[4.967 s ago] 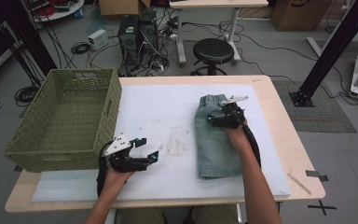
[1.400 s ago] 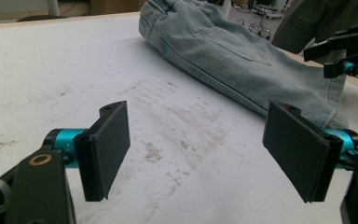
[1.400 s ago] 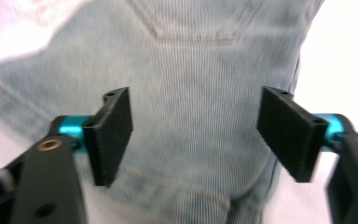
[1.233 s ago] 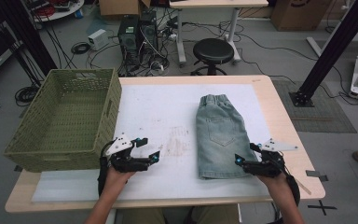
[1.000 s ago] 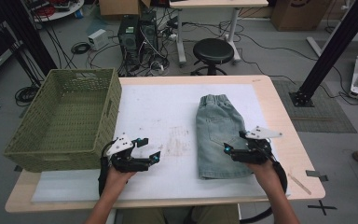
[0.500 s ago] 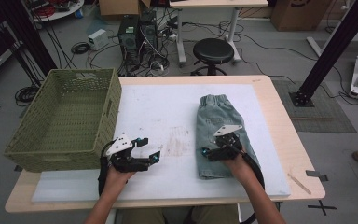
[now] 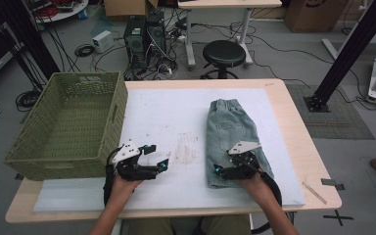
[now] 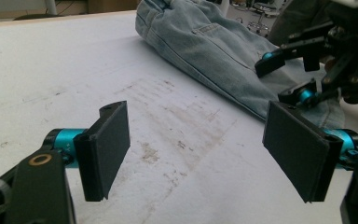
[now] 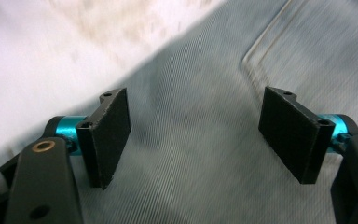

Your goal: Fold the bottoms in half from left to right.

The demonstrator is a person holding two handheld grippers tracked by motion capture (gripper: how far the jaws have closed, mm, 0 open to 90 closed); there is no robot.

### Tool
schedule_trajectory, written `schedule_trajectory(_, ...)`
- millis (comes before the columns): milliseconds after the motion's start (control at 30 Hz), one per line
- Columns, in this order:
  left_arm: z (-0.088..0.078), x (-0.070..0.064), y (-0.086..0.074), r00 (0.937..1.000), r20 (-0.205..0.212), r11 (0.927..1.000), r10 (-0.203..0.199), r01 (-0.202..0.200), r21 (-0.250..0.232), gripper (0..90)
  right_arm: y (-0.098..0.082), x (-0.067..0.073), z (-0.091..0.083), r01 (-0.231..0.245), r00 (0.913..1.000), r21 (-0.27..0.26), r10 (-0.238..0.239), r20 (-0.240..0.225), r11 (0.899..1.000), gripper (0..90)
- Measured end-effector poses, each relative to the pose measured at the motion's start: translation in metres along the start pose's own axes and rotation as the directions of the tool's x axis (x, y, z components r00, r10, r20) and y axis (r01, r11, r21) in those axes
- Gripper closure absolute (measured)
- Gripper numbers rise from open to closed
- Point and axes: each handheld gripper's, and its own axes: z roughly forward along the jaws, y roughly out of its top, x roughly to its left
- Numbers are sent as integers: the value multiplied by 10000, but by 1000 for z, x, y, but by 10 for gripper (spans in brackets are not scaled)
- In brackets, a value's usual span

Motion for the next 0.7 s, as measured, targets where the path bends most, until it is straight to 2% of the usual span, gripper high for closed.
schedule_trajectory(133,0,0,0,10000,11,10000,-4,4,-19,231,16,-14,-6,-604,9982,-759,604,-31,9953,245)
schedule_trajectory(200,0,0,0,10000,21,10000,8,-8,-19,231,27,-23,-5,-806,9962,-1057,836,237,9911,245)
schedule_trajectory(267,1,-1,0,10000,31,10000,30,-30,-10,231,38,-35,-1,-954,9919,-1245,1049,718,9876,245)
schedule_trajectory(367,1,-2,1,10000,80,10000,30,-30,-38,231,53,-55,11,-1248,9774,-1211,1430,1554,9848,245)
schedule_trajectory(433,1,-2,1,10000,95,10000,23,-23,-59,231,61,-70,21,-1816,9598,-1243,2034,1936,9755,245)
schedule_trajectory(533,1,-2,1,9999,108,10000,6,-5,-54,231,67,-84,38,-2034,9403,-866,2192,2605,9753,245)
schedule_trajectory(633,0,-1,1,9999,124,10000,-4,5,-70,231,66,-94,56,-2416,9297,-234,2383,2810,9701,240)
schedule_trajectory(700,-1,0,1,9999,95,9999,-48,49,-118,231,62,-96,61,-2573,9264,-127,2504,2813,9662,242)
